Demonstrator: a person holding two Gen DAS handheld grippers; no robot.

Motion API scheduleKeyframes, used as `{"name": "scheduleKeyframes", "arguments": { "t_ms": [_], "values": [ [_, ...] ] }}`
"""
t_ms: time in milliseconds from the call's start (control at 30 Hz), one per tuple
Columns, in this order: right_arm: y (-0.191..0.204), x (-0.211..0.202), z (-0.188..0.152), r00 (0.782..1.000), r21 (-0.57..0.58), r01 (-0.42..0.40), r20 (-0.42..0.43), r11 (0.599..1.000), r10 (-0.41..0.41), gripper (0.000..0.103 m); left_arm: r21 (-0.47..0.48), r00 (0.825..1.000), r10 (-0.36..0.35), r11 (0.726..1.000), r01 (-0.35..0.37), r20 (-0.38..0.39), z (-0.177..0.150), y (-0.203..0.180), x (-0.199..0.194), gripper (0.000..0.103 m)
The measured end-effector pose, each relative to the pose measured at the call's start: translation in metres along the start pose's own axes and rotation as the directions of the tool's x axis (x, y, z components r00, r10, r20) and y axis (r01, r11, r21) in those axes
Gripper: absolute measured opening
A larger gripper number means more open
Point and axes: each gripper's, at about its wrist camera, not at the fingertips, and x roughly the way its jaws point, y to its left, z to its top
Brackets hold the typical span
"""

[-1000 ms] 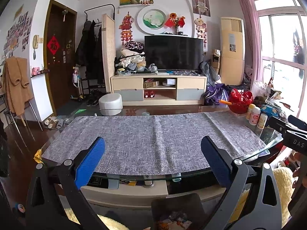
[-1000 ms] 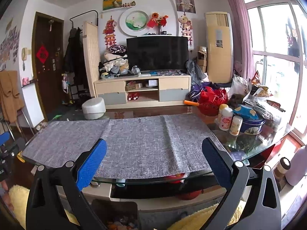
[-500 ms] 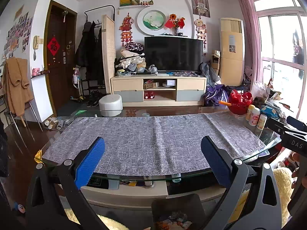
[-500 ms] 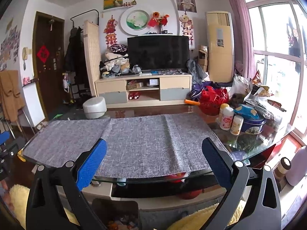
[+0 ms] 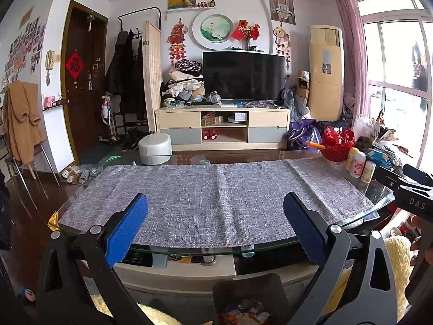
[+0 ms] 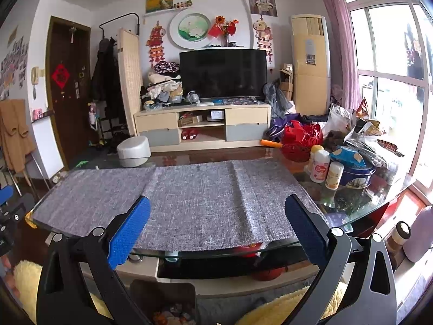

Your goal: Collect trash

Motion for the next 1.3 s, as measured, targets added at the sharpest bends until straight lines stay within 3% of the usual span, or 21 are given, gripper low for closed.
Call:
{"name": "scheduleKeyframes", "arguments": {
  "t_ms": [1067,1300],
  "values": [
    [0.0036,0.0066,0.0026,0.999,0.002,-0.011,-0.030,1.000,0.011,0.100,0.003,1.000,0.007,1.000,-0.007,-0.012,0.0030,-0.0027,0.0022,0.095],
    [0.0027,0.0082,0.0040,1.000,-0.003,-0.018,-0.026,1.000,0.018,0.100,-0.035,0.999,-0.013,0.999,0.012,-0.036,0.0019,0.0023,0.0077,0.095]
  ]
}}
